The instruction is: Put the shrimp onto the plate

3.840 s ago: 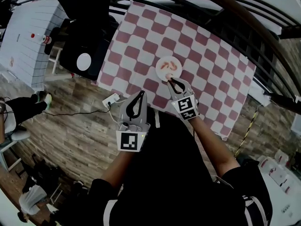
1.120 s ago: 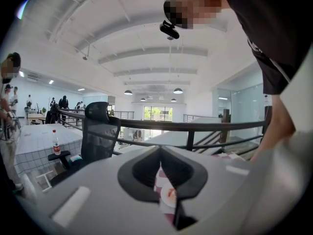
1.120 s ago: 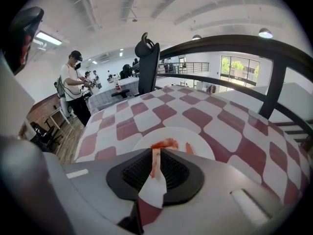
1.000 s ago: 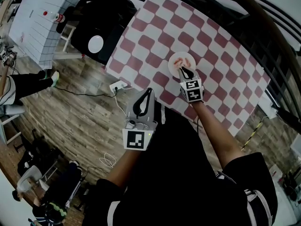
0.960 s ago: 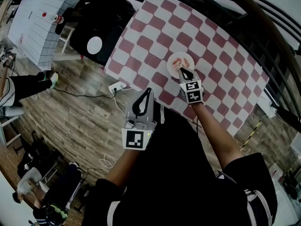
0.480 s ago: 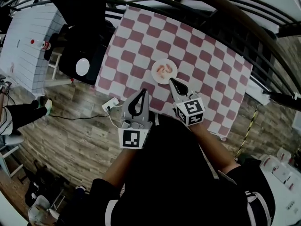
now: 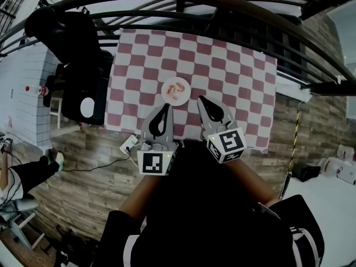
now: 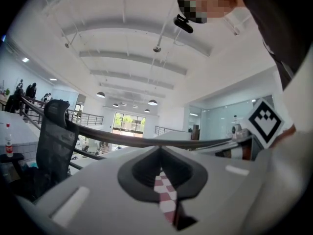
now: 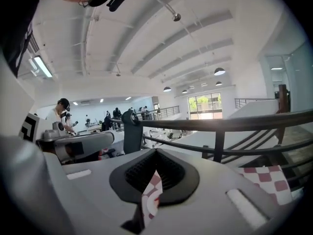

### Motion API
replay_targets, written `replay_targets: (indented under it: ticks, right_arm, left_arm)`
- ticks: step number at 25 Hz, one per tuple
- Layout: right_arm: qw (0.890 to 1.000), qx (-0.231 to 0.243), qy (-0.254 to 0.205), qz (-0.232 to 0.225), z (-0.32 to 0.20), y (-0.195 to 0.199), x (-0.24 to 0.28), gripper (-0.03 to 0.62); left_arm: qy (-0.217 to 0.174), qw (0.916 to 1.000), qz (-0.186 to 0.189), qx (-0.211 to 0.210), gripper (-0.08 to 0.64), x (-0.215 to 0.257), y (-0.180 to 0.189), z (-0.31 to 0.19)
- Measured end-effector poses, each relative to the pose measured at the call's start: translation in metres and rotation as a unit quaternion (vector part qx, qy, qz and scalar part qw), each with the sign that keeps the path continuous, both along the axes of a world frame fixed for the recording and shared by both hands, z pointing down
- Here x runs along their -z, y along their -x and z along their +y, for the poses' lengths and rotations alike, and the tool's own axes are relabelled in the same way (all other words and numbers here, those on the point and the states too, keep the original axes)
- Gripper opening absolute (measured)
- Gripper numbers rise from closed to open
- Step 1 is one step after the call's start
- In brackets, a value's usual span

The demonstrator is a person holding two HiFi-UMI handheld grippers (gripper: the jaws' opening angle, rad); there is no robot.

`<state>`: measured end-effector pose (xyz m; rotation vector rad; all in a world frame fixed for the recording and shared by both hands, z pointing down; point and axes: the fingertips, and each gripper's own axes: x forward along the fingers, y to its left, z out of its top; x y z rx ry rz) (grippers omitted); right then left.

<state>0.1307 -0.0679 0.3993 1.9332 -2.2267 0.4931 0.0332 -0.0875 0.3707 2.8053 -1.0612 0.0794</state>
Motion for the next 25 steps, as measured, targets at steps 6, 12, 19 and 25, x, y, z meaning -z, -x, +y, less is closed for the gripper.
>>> replay_targets:
  ticks: [6, 12, 19, 25]
  right_arm:
    - [0.998, -0.045, -0.039, 0.014, 0.015, -0.019, 0.027, -0.002]
    - [0.995, -0.089, -0.037, 0.032, 0.032, -0.035, 0.036, -0.002]
    - [0.992, -0.115, -0.025, 0.047, 0.058, -0.037, 0.029, -0.002]
    - [0.989, -0.13, -0.045, 0.053, 0.065, -0.038, 0.039, -0.002]
  left_arm:
    - [-0.019, 0.9984, 0.014, -0.051, 0.009, 0.022, -0.035, 0.006]
    - [-0.022, 0.9953, 0.021, -0.092, 0.009, 0.029, -0.058, 0.014]
    - [-0.018, 0.9905, 0.023, -0.135, 0.009, 0.023, -0.076, 0.038]
    - [-0.029, 0.9897, 0.019, -0.139, 0.009, 0.027, -0.071, 0.046]
